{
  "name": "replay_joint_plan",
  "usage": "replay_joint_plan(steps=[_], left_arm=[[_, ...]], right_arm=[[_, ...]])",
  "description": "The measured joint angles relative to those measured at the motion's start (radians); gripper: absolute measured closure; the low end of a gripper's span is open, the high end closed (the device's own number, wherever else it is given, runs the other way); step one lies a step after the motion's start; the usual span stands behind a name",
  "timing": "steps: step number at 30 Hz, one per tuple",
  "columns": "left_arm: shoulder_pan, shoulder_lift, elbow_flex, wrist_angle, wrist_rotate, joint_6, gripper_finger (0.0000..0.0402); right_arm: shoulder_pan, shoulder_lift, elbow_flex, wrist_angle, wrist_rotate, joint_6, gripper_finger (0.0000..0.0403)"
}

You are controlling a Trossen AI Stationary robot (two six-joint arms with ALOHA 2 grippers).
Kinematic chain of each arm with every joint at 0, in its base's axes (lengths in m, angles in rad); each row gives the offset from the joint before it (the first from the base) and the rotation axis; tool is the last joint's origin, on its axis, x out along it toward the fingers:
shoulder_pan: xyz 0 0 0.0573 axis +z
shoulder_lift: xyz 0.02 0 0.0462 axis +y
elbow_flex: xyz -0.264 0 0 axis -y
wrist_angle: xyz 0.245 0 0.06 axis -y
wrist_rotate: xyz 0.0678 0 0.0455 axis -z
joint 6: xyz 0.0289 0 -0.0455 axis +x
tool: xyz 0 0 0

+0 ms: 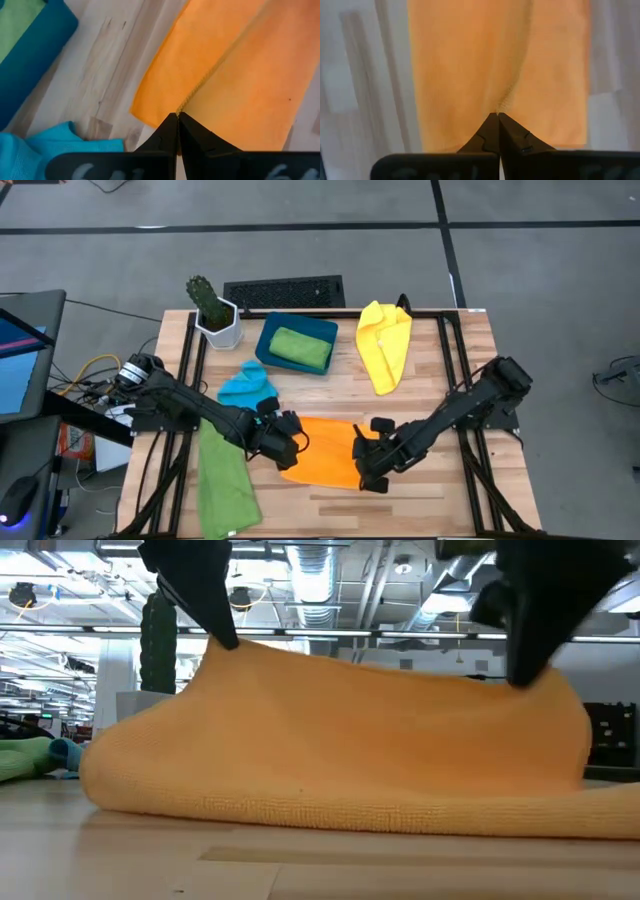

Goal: Fold microfiber towels
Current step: Fold the orange towel

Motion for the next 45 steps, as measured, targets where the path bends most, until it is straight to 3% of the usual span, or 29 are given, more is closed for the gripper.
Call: replay_joint_plan(steps=[7,17,28,37,45], left_arm=[[0.0,0.001,-0.071,0.116,0.016,-0.011,0.0401],[-0.003,0.0,-0.064,0.129,0.015,-0.019,0.0401],[0.025,0.0,-0.153,0.175,0.045,-0.031,0.0401],[0.049,-0.001,-0.196,0.232,0.045,0.01,0.0401],[0.084,-0.001,-0.196,0.246,-0.019,0.05,0.0401]], right_arm=[[0.001,0.007,-0.001,0.02,-0.083,0.039,0.0385],[0.029,-0.094,0.0,0.041,-0.061,0.137,0.038],[0.0,-0.055,-0.002,0.008,-0.055,0.121,0.0376],[-0.033,-0.047,-0.104,0.045,-0.059,0.129,0.0383],[-0.067,-0.047,-0.152,0.08,-0.06,0.109,0.0369]])
